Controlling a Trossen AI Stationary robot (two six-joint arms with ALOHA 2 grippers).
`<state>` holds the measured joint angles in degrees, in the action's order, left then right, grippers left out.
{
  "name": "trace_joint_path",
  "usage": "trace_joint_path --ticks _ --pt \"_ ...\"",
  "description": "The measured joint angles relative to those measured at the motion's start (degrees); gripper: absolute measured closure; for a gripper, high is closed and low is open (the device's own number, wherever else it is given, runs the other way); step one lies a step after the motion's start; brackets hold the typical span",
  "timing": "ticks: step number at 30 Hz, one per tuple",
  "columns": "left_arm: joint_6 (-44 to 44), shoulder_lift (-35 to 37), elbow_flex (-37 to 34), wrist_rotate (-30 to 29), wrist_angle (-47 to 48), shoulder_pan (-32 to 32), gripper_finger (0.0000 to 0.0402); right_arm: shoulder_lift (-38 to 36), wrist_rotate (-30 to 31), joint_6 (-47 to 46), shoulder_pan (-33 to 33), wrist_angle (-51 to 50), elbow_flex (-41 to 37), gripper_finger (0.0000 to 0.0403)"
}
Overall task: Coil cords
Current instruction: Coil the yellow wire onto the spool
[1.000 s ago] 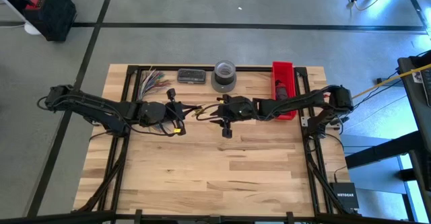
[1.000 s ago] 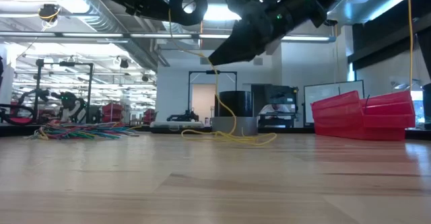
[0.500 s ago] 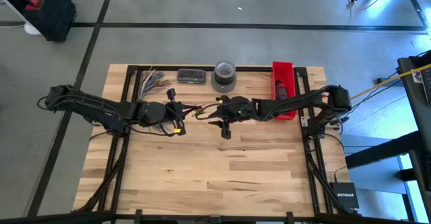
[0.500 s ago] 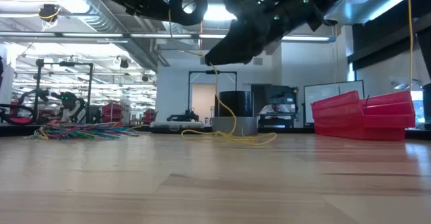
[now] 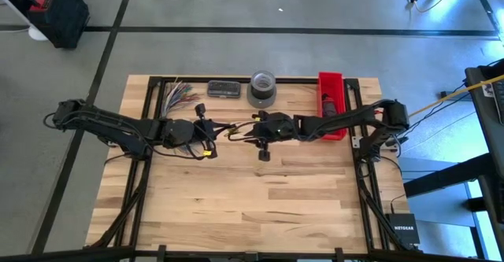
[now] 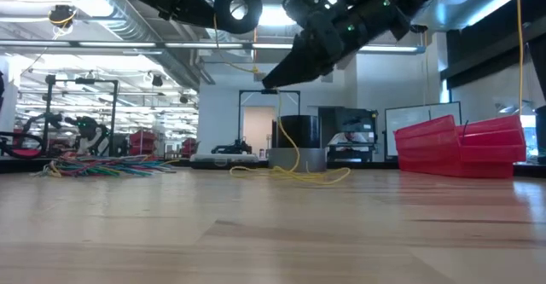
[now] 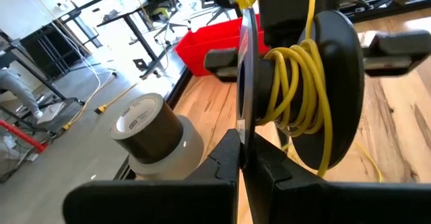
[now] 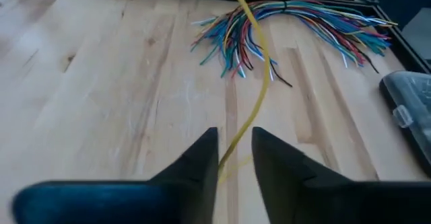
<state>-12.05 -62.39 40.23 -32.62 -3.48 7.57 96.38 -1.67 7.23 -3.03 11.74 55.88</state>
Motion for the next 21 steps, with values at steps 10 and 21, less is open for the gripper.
trace_joint_path --ticks 10,21 --pt "-2.88 0.0 0.0 1.18 2.93 0.06 0.0402 -6.12 10.63 2.18 0.27 -5.96 0.0 0.0386" --pt "-4.95 0.0 0.0 -7.12 10.51 -0.44 0.0402 -8.94 13.81 2.68 5.28 0.37 0.0 0.0399"
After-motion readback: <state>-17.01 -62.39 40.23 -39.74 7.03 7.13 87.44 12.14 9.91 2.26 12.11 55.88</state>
